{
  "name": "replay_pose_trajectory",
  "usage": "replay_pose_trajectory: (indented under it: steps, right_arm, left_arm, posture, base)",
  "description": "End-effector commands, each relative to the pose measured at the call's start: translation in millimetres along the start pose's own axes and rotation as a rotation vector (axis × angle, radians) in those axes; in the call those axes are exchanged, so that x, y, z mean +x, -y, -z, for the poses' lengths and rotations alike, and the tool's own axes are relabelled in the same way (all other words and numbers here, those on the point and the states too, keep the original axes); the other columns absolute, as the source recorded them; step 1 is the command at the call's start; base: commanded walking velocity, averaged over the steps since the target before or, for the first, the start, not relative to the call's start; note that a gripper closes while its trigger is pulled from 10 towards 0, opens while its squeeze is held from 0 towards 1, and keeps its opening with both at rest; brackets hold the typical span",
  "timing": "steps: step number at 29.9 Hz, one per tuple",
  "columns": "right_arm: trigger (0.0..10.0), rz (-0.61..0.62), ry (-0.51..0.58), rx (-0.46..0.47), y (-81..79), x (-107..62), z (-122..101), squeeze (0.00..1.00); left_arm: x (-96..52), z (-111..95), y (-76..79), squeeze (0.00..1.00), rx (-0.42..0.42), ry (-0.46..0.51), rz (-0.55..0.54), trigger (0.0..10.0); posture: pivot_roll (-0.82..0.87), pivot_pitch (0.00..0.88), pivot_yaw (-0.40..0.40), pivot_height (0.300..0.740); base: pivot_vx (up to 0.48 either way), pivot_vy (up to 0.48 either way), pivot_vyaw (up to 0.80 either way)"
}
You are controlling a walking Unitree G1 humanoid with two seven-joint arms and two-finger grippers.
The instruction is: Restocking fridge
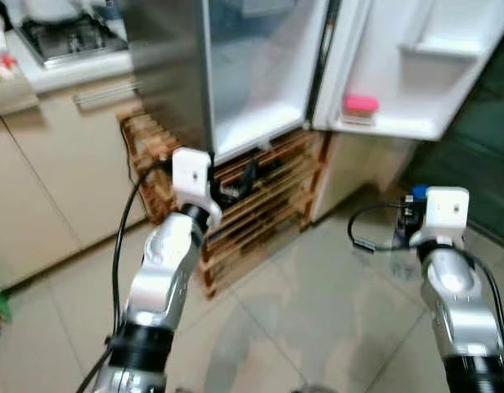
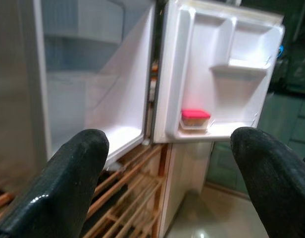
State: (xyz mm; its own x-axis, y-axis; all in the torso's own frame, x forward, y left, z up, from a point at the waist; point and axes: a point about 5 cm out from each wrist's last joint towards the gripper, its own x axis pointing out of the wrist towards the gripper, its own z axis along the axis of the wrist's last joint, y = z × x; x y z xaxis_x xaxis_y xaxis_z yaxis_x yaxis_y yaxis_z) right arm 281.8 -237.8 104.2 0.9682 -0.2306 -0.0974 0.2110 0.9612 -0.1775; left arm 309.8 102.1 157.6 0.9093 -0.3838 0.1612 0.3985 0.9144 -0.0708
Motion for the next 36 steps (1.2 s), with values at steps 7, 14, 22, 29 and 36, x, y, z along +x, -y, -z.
replay_pose_trajectory:
  steps: [7, 14, 22, 29, 36]
  right_arm:
    - [10.0, -0.006, 0.085, -0.018, -2.3, 6.9, -18.1, 0.00]
    - [10.0, 0.018, 0.106, -0.024, 0.7, 8.4, -20.5, 0.00]
    - [10.0, 0.008, 0.094, -0.011, -1.2, 9.1, -18.7, 0.00]
    - [10.0, 0.021, 0.126, -0.024, 0.5, 11.3, -23.9, 0.00]
    - [10.0, 0.015, 0.155, -0.032, 1.6, 13.1, -31.0, 0.00]
  left_arm:
    - [1.7, 4.8, 12.0, 0.00, 0.005, -0.021, 0.077, 10.0]
    - [3.3, 5.1, 13.7, 0.00, 0.005, -0.019, 0.099, 10.0]
    - [6.3, 3.8, 17.0, 0.00, 0.007, -0.016, 0.126, 10.0]
    - [8.9, 3.0, 20.3, 0.00, 0.005, -0.010, 0.147, 10.0]
    - [10.7, 3.1, 21.8, 0.00, -0.008, -0.007, 0.150, 10.0]
  posture:
    - [-0.15, 0.000, -0.011, 0.724]
    - [-0.16, 0.000, -0.005, 0.724]
    - [-0.16, 0.000, 0.002, 0.724]
    - [-0.17, 0.001, 0.005, 0.724]
    - [-0.17, 0.002, -0.001, 0.724]
  base:
    - [0.480, 0.000, -0.18]
    - [0.480, 0.000, -0.51]
    - [0.480, 0.000, -0.59]
    - [0.467, 0.000, -0.25]
    - [0.465, 0.000, 0.00]
